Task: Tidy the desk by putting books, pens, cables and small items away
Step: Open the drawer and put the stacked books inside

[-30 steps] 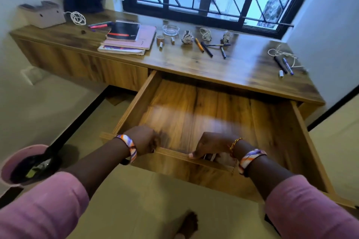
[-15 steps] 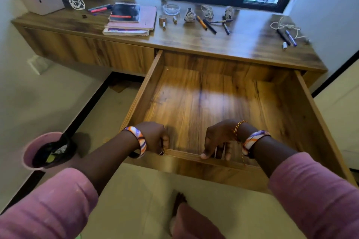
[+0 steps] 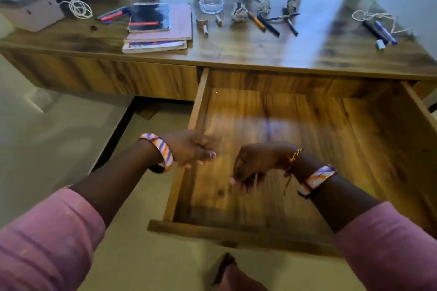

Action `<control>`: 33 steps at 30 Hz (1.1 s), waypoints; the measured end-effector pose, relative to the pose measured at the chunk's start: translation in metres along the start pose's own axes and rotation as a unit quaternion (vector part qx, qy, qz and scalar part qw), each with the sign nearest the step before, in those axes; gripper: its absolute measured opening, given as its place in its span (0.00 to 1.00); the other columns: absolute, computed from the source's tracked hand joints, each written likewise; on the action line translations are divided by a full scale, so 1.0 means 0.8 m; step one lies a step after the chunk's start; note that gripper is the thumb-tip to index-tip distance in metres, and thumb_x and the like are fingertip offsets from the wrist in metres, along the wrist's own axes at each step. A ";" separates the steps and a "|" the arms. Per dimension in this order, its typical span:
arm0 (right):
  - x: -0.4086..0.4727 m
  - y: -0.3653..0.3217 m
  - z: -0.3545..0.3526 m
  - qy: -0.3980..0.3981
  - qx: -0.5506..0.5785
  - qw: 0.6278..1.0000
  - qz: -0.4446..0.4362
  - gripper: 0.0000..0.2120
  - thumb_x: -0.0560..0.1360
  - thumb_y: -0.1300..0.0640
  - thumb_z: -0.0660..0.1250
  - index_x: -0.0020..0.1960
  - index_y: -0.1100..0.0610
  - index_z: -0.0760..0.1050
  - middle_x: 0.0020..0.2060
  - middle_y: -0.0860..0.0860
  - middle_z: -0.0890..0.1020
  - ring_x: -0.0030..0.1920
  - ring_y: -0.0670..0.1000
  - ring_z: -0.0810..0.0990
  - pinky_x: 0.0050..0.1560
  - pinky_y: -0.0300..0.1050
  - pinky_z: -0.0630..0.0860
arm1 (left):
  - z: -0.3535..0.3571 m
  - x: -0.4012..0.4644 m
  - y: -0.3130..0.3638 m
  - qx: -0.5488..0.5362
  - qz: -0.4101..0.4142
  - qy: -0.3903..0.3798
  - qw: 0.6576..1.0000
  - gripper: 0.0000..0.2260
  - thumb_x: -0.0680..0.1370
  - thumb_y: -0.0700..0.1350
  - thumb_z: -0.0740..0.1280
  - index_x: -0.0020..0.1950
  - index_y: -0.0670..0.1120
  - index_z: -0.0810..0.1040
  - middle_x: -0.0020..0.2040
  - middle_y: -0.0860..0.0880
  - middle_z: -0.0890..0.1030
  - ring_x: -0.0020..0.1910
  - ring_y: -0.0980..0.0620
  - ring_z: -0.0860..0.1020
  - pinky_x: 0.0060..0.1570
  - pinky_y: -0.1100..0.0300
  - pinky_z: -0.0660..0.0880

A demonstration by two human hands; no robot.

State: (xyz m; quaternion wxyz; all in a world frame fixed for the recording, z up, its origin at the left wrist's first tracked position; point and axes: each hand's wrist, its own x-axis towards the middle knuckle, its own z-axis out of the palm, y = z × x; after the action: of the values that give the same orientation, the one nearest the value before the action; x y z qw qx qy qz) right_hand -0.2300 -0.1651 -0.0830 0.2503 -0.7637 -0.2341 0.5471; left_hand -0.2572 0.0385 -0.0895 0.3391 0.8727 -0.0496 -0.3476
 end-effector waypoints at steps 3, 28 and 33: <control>0.027 -0.044 -0.029 0.056 0.037 0.997 -0.049 0.07 0.77 0.57 0.65 0.42 0.59 0.77 0.37 0.52 0.80 0.36 0.47 0.79 0.32 0.34 0.76 | -0.066 -0.027 0.006 -0.082 0.001 0.076 0.994 0.07 0.79 0.42 0.61 0.50 0.51 0.76 0.45 0.51 0.79 0.46 0.54 0.77 0.44 0.59 0.74; 0.305 -0.229 -0.321 0.587 0.259 0.765 0.057 0.13 0.74 0.54 0.68 0.47 0.64 0.72 0.42 0.57 0.75 0.41 0.55 0.76 0.34 0.43 0.75 | -0.490 0.163 -0.177 -0.241 -0.022 0.321 0.916 0.30 0.74 0.62 0.62 0.55 0.34 0.76 0.54 0.37 0.79 0.53 0.40 0.77 0.49 0.54 0.72; 0.299 -0.222 -0.312 0.549 0.189 0.810 0.083 0.12 0.73 0.59 0.68 0.31 0.57 0.74 0.29 0.50 0.75 0.37 0.52 0.75 0.41 0.48 0.76 | -0.508 0.170 -0.177 -0.283 -0.034 0.270 0.920 0.27 0.69 0.60 0.70 0.53 0.37 0.77 0.47 0.41 0.78 0.43 0.46 0.75 0.43 0.59 0.68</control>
State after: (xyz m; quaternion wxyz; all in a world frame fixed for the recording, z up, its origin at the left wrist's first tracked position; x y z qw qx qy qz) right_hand 0.0628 0.0904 -0.0723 0.4296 -0.8913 0.1146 0.0888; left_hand 0.0844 0.3297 -0.0409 0.5603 0.8022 0.1743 -0.1098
